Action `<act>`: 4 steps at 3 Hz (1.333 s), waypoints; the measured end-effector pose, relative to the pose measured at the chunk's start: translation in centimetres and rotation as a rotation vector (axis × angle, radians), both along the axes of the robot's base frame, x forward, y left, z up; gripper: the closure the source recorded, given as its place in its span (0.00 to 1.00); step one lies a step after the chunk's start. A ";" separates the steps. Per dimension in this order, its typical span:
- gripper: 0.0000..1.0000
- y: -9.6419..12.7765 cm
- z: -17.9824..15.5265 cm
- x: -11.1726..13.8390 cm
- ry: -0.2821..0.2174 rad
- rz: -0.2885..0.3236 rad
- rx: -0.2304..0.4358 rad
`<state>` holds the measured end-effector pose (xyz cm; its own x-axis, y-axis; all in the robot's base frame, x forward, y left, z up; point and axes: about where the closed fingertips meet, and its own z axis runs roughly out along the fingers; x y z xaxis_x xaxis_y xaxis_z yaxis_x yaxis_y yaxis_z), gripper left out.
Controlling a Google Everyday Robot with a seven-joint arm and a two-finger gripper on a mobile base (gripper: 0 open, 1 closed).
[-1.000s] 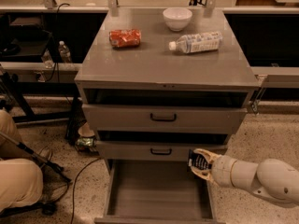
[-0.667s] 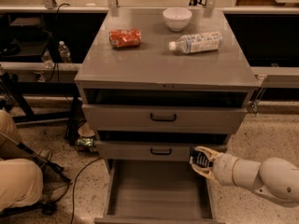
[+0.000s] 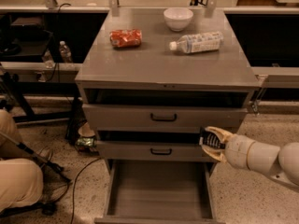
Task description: Pick rxbar blueberry from bottom drawer and place on counter
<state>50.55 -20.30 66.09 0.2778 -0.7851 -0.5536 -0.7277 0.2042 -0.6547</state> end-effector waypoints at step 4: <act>1.00 -2.6 10.6 3.7 -0.188 -0.054 -0.065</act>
Offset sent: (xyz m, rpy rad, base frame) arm 0.0073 -0.0056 0.0319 -0.0452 -0.0694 -0.0038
